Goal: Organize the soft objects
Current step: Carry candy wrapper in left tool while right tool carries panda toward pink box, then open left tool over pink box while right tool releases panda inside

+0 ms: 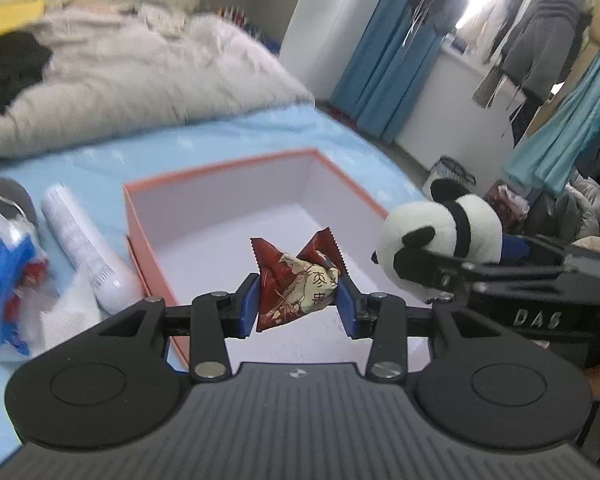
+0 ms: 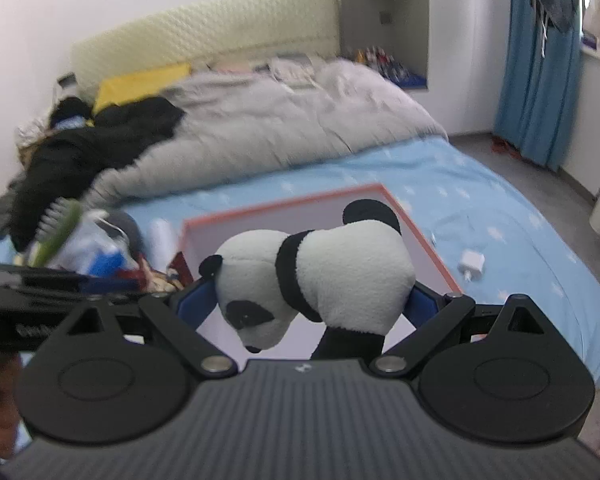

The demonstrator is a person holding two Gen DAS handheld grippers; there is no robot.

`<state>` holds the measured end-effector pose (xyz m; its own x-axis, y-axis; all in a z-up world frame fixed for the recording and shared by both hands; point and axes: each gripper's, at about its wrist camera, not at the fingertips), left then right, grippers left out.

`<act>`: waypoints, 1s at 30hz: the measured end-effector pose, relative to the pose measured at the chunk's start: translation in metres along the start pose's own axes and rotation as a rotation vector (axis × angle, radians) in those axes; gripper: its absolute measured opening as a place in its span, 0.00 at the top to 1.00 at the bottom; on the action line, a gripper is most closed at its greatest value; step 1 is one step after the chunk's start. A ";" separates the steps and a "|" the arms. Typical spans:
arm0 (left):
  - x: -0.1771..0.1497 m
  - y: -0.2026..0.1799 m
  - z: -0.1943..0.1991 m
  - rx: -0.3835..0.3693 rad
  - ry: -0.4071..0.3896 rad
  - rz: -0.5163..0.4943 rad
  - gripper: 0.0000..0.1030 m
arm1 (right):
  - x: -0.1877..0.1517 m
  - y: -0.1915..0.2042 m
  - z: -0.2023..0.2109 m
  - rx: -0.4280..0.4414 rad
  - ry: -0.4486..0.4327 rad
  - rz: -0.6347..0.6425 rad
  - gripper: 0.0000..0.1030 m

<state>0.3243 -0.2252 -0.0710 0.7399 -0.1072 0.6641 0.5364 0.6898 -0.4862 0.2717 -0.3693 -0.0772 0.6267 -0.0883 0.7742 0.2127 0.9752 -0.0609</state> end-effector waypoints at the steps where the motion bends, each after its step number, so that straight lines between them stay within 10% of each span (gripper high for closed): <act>1: 0.000 0.007 -0.011 -0.005 0.013 0.012 0.55 | -0.004 -0.004 -0.007 -0.004 0.015 -0.004 0.05; 16: -0.008 0.027 -0.091 0.032 0.149 0.011 0.47 | -0.055 -0.029 -0.067 -0.039 0.187 -0.042 0.05; 30: -0.007 0.010 -0.022 0.055 0.013 -0.063 0.46 | -0.044 -0.033 -0.030 -0.007 0.101 -0.106 0.00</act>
<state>0.3336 -0.2329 -0.0927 0.7106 -0.1603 0.6851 0.5594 0.7194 -0.4119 0.2600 -0.4039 -0.1284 0.6727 -0.2116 0.7091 0.2870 0.9578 0.0136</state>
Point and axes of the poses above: each gripper's, at about its wrist camera, not at the fingertips, and z roughly against the way its jaws point, y to its left, x to its top, and after that the axes turned 13 degrees about -x, right-handed
